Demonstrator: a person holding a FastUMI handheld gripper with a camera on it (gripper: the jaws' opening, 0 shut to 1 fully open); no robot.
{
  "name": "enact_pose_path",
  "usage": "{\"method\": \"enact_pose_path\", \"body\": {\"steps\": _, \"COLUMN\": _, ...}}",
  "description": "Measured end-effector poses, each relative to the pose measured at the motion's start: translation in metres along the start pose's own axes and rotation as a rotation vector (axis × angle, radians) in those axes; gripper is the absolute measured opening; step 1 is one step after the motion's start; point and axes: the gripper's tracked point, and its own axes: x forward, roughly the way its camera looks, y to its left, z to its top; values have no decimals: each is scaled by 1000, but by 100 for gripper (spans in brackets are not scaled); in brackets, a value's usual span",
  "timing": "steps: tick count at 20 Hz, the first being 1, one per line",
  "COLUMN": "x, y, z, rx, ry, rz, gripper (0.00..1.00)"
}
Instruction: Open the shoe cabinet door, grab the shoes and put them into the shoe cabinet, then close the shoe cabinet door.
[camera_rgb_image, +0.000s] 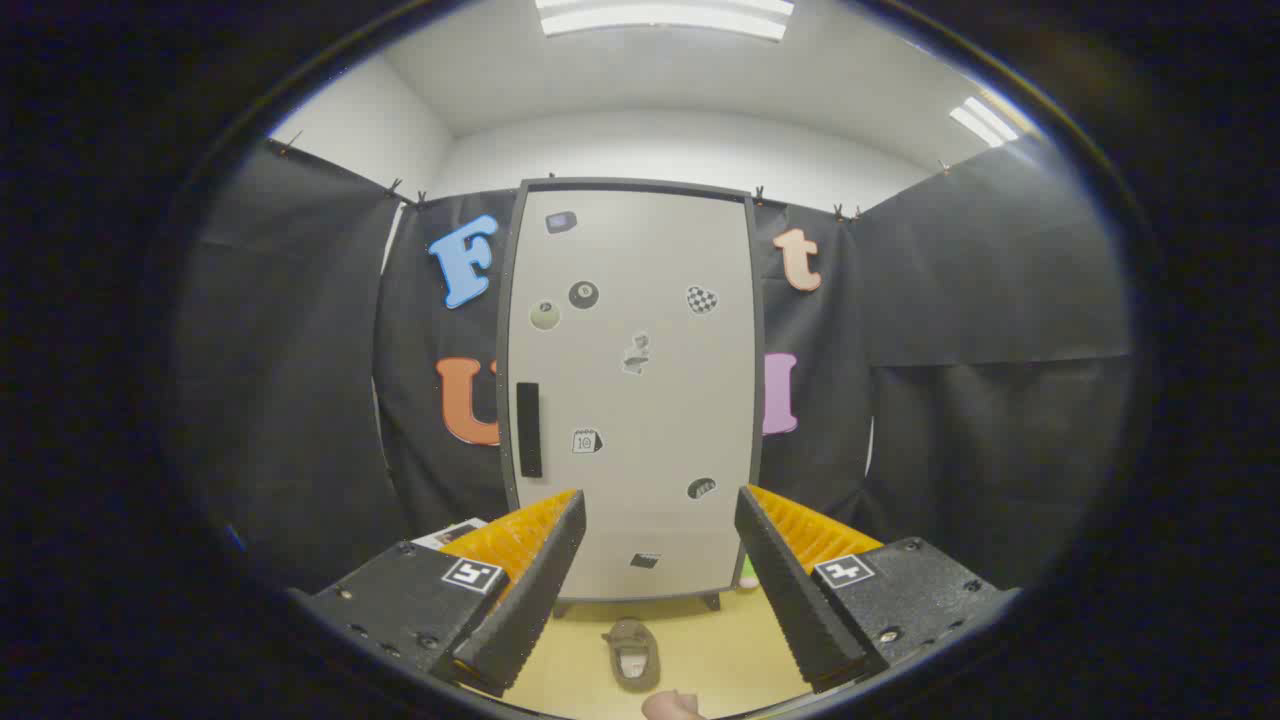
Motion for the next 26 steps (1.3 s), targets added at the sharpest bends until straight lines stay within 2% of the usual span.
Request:
{"method": "enact_pose_path", "body": {"steps": 21, "x": 9, "y": -7, "z": 3, "rx": 22, "ry": -36, "rz": -12, "gripper": 98}}
{"method": "enact_pose_path", "body": {"steps": 26, "x": 33, "y": 10, "z": 3, "rx": 13, "ry": -25, "rz": 42, "gripper": 98}}
